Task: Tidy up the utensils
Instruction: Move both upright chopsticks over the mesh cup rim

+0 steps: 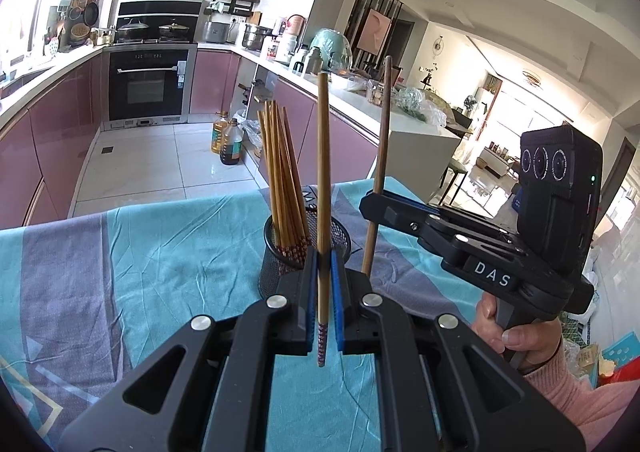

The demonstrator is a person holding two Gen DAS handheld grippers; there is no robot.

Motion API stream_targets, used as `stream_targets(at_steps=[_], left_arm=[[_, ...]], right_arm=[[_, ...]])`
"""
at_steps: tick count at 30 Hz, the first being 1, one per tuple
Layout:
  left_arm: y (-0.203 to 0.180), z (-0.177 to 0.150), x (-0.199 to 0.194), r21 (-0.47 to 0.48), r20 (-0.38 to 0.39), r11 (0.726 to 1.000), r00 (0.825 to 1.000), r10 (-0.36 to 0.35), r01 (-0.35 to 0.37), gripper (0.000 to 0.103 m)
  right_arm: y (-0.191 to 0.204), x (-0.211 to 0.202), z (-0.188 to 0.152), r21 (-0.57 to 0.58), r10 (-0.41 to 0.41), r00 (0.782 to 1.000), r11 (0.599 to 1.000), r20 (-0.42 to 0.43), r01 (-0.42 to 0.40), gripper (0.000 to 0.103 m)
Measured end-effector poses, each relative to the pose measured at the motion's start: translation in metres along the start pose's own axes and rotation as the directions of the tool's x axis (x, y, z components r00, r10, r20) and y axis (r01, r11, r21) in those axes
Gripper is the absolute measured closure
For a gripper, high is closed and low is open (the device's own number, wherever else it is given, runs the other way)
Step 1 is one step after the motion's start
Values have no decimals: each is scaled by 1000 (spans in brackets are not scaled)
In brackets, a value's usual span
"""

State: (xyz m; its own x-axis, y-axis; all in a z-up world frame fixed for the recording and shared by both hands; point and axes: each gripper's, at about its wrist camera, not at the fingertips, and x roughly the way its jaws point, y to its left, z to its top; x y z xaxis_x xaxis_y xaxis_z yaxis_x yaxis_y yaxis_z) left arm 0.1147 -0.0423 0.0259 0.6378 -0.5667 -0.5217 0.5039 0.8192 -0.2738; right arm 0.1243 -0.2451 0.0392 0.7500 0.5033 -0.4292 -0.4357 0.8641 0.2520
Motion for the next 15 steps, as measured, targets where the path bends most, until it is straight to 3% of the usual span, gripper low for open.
stream_targets(at_steps=[15], left_arm=[[-7, 26, -5, 13, 51, 1000, 999, -6, 6, 96]], right_arm=[[3, 2, 21, -38, -11, 999, 999, 33, 13, 97]])
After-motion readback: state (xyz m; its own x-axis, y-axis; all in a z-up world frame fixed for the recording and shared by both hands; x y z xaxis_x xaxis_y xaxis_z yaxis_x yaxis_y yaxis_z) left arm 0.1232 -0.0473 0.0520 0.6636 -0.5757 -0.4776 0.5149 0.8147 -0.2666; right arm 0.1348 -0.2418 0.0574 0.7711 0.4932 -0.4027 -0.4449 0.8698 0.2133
